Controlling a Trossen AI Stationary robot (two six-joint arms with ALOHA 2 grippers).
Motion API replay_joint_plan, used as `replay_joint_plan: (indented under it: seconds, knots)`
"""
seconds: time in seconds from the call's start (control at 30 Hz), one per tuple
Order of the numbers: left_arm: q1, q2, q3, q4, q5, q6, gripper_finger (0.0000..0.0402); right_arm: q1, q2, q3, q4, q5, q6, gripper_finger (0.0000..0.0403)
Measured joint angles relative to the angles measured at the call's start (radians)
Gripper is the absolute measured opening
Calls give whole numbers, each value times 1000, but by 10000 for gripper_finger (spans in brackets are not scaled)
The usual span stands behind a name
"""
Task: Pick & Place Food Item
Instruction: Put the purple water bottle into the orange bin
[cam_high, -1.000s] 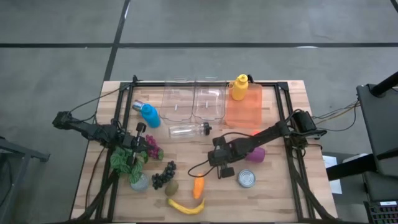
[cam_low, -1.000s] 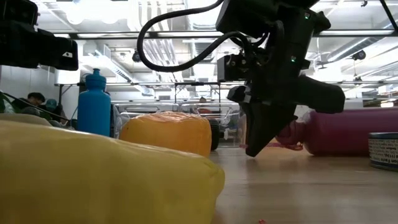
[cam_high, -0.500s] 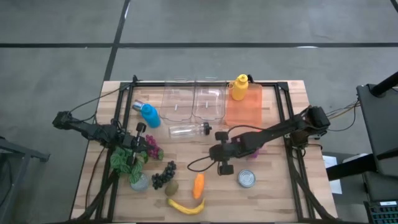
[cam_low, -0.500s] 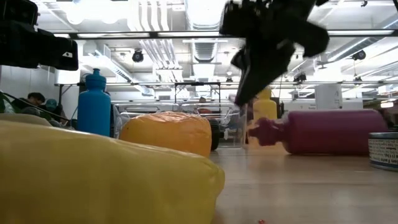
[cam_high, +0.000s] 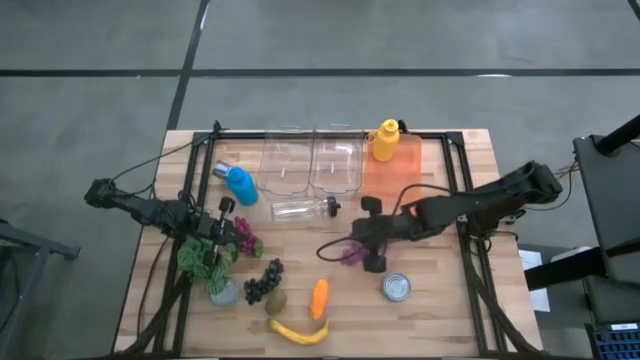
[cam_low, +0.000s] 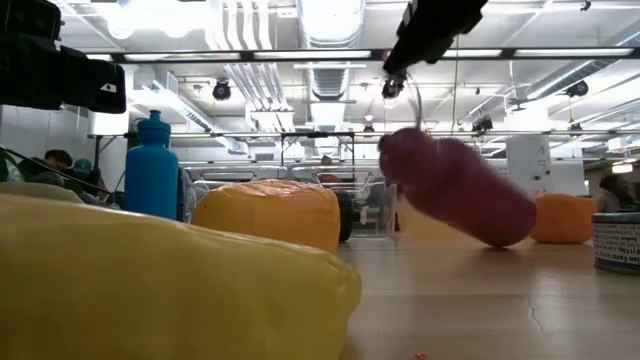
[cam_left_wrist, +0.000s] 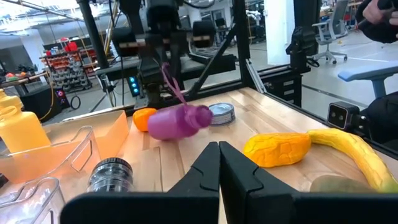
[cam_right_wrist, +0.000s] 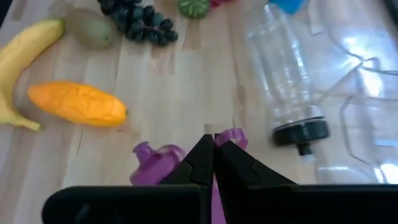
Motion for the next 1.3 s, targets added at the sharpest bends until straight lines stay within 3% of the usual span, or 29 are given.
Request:
replay_joint_plan:
  seconds: [0.23, 0.63, 1.3]
  knots:
    - [0, 0, 0, 0, 0, 0, 1, 10, -105, -6, -27, 65, 44, 8]
    - [0, 0, 0, 0, 0, 0, 1, 12, -250, -6, -98, 74, 51, 8]
    - [0, 0, 0, 0, 0, 0, 1, 33, -485, 9, -250, 277, 23, 8]
